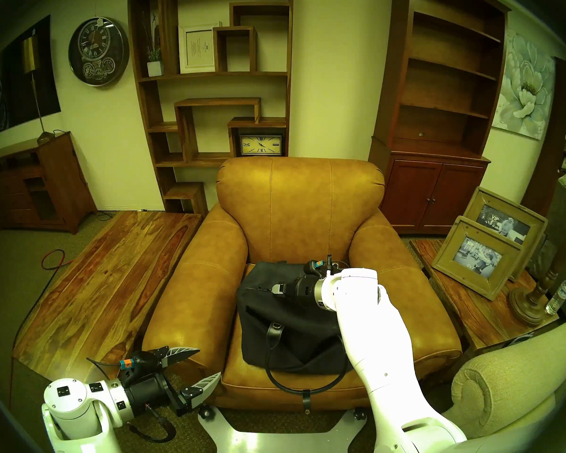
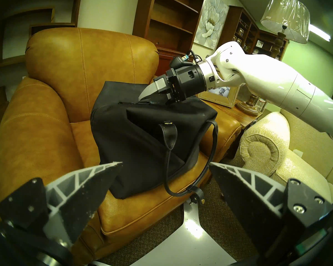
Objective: Open a bag with a zipper
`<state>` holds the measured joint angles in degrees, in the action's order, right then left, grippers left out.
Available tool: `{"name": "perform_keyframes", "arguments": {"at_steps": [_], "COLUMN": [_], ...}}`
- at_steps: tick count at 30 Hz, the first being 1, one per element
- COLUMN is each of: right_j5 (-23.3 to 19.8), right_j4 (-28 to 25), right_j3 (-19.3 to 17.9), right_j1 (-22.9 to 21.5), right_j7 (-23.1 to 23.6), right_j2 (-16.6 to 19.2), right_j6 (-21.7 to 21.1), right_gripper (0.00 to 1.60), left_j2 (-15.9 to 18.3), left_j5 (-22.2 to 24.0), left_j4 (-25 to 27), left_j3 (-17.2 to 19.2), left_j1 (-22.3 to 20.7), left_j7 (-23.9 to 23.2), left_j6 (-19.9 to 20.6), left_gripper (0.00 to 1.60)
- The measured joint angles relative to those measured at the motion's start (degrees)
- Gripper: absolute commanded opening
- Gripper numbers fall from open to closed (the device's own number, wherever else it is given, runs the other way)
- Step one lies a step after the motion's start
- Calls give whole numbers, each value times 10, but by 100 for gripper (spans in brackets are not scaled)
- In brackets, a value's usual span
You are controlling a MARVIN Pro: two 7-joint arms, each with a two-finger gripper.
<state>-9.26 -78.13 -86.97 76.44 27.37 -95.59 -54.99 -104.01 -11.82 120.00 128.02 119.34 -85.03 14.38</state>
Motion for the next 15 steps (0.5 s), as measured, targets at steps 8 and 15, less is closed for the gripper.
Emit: {"name": "perform_keyframes", "arguments": {"at_steps": [8, 15], "right_j5": [0, 3], "right_j4": [5, 6], "right_j3": [0, 2], "right_j1": [-1, -2], "right_j7": [1, 0], "right_j2": [1, 2], "right_j6": [0, 0], "right_gripper": [73, 13], "left_j2": [0, 0], "left_j5": [0, 0], "left_j4": [0, 0], "left_j3": [0, 0], "left_j1": [0, 0], "left_j7": [0, 0], "left_j6": [0, 0], "left_gripper": [160, 160]}}
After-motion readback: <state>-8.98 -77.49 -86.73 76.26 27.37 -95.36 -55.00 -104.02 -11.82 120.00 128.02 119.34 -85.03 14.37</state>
